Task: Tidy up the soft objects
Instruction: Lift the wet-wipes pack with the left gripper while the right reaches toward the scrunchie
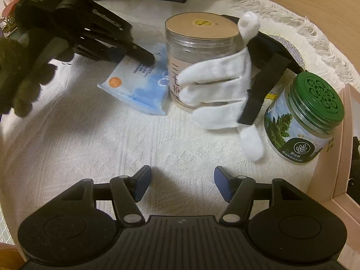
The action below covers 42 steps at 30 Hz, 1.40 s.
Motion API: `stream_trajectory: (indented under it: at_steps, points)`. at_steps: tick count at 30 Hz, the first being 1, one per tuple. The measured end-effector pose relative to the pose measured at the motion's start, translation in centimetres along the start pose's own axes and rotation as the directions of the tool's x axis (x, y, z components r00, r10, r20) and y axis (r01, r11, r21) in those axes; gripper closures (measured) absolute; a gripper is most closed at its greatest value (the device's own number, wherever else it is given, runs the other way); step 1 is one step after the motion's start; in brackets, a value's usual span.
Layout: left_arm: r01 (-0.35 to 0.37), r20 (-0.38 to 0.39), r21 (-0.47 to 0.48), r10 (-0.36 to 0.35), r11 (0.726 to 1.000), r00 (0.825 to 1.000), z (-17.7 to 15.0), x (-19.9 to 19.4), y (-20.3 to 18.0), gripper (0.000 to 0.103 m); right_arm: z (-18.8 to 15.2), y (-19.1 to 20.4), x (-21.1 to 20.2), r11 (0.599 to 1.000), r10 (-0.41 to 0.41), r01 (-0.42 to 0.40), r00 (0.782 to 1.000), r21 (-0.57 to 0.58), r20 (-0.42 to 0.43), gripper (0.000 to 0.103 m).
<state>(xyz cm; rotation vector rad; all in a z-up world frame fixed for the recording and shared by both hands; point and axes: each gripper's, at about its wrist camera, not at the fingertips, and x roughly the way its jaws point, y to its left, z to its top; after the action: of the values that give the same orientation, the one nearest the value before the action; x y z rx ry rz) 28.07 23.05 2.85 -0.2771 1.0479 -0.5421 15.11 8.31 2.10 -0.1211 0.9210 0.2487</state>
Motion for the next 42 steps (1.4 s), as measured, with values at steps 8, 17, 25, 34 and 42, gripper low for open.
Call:
stream_trajectory:
  at_steps: [8,17,25,34,42]
  points:
    - [0.095,-0.012,-0.135,-0.097,0.986,0.995,-1.1,-1.5,0.7,0.079,-0.6,0.4,-0.4,1.0,-0.011,0.01,1.0,0.01,0.013,0.04]
    - [0.167,0.025,-0.192,-0.165,0.967,0.986,-2.1,-2.0,0.8,0.076,1.6,2.3,-1.0,0.993,-0.028,0.044,0.988,-0.106,0.149,0.06]
    - [0.066,0.015,-0.25,-0.065,0.966,0.998,-3.0,0.6,1.2,0.074,2.4,4.3,1.0,0.988,0.009,0.012,0.991,-0.156,0.137,0.067]
    - [0.132,0.055,-0.23,-0.122,0.964,0.991,-2.8,-2.5,0.6,0.083,2.7,5.1,0.9,0.989,0.057,-0.036,0.987,-0.142,0.147,0.067]
    - [-0.008,0.027,-0.196,0.013,0.981,1.0,-2.1,-2.6,1.1,0.078,4.4,7.6,2.1,0.98,0.134,-0.105,0.976,-0.167,0.171,0.067]
